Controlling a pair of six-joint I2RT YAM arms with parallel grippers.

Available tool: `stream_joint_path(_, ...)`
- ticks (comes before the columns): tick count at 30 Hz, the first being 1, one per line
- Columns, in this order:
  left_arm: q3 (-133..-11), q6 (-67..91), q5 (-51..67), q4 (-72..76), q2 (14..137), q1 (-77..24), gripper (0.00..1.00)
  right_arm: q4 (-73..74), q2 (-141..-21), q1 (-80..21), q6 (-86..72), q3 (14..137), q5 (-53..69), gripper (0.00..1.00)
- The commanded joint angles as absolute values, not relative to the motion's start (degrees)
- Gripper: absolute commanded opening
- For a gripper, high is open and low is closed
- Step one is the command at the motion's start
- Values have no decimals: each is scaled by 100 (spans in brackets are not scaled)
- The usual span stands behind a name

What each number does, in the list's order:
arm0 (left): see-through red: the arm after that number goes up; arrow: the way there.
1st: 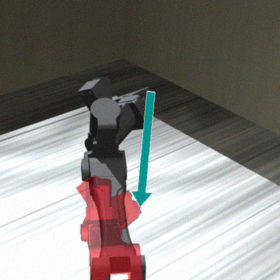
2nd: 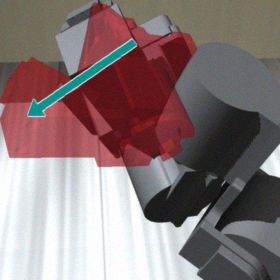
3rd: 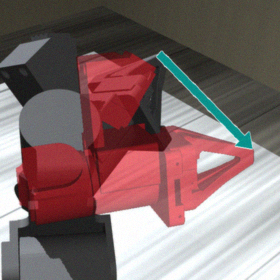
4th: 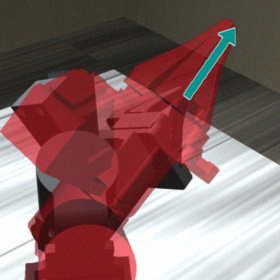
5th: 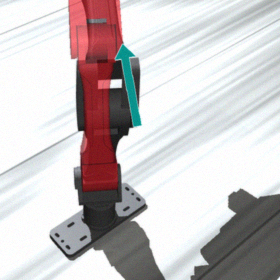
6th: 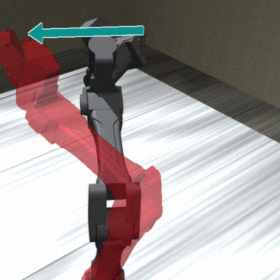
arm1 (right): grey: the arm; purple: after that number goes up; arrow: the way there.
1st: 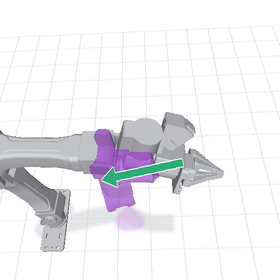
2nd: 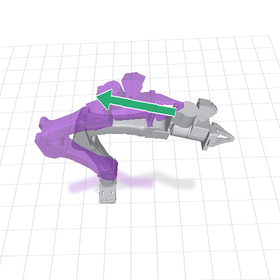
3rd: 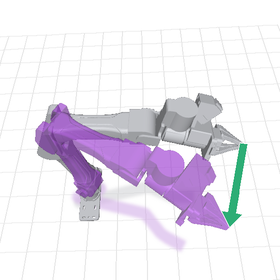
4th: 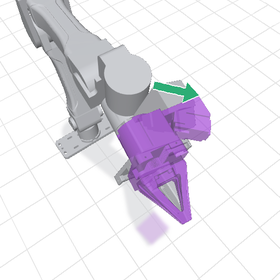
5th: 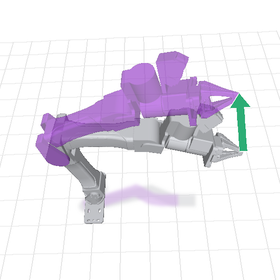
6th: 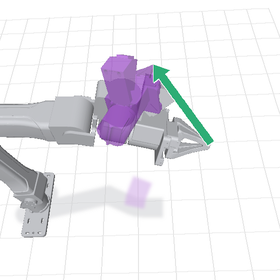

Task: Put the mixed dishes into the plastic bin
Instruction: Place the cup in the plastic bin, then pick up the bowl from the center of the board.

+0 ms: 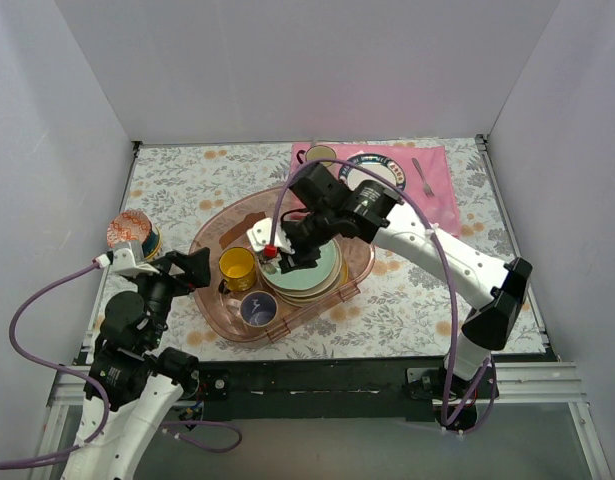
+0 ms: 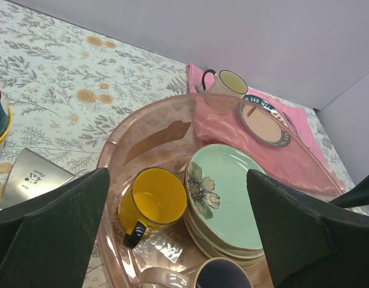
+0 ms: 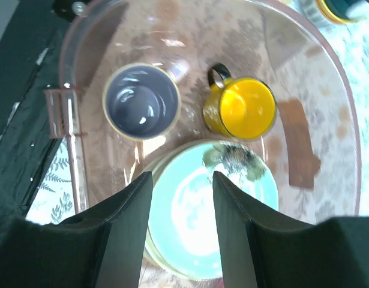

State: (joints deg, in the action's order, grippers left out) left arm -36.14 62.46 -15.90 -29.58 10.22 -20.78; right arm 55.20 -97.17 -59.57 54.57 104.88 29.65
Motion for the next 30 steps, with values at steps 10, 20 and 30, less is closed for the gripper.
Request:
stream_joint_path(10, -4526, 6811, -1284, -3287, 2259, -2048, 98, 4598, -8649, -4186, 4430, 9495, 4200, 53)
stream_joint_path(20, -4623, 7198, -1011, -3270, 2601, -2048, 98, 1392, -6795, -1593, 1930, 6588, 6116, 60)
stream_joint_path(30, -4895, 7365, -914, -3331, 3278, -2057, 98, -147, -6126, -441, 880, 5398, 6311, 62)
